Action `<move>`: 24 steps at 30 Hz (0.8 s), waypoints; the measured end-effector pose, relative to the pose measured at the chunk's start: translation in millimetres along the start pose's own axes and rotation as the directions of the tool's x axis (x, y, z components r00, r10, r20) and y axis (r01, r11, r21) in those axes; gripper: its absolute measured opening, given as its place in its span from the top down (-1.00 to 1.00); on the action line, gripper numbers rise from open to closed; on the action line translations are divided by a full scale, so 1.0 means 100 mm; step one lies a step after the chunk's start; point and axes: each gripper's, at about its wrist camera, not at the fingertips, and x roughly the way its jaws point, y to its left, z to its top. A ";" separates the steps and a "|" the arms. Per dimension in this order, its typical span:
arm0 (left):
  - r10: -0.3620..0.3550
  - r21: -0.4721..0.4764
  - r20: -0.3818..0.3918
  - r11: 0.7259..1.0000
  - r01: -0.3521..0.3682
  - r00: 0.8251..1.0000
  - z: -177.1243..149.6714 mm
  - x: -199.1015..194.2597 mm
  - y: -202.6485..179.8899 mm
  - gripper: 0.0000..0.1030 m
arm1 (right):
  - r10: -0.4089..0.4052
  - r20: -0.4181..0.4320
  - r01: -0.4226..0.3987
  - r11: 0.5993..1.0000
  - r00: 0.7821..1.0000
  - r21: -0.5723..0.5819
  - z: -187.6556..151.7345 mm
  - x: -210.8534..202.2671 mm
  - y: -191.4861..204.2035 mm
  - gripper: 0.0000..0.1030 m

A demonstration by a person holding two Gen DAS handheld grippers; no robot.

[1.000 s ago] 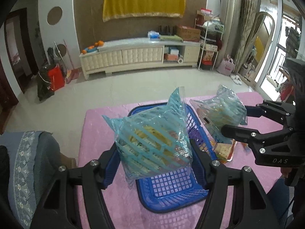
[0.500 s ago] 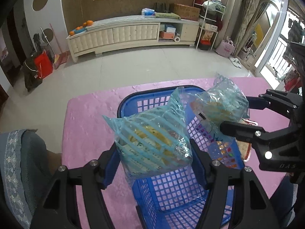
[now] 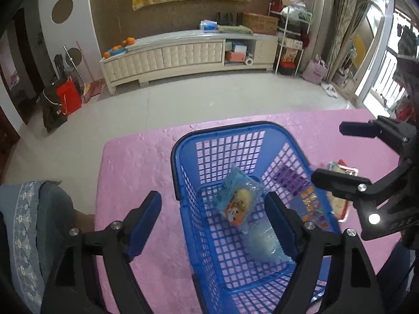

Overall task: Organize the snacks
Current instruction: 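Carry both light-blue bags over the blue basket and open both tools, then move both tools back toward the cracker pack and red packet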

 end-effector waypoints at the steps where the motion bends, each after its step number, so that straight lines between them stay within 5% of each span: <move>1: -0.002 0.000 0.008 1.000 0.002 1.000 -0.02 -0.05 -0.01 -0.53 | -0.003 -0.001 0.003 1.000 1.000 0.004 -0.02 -0.05 0.00 -0.96; 24: 0.007 0.058 0.122 0.998 -0.014 0.993 -0.36 -1.23 -0.73 -0.53 | -0.034 0.065 0.028 0.996 0.997 0.086 -0.48 -1.31 0.07 -0.97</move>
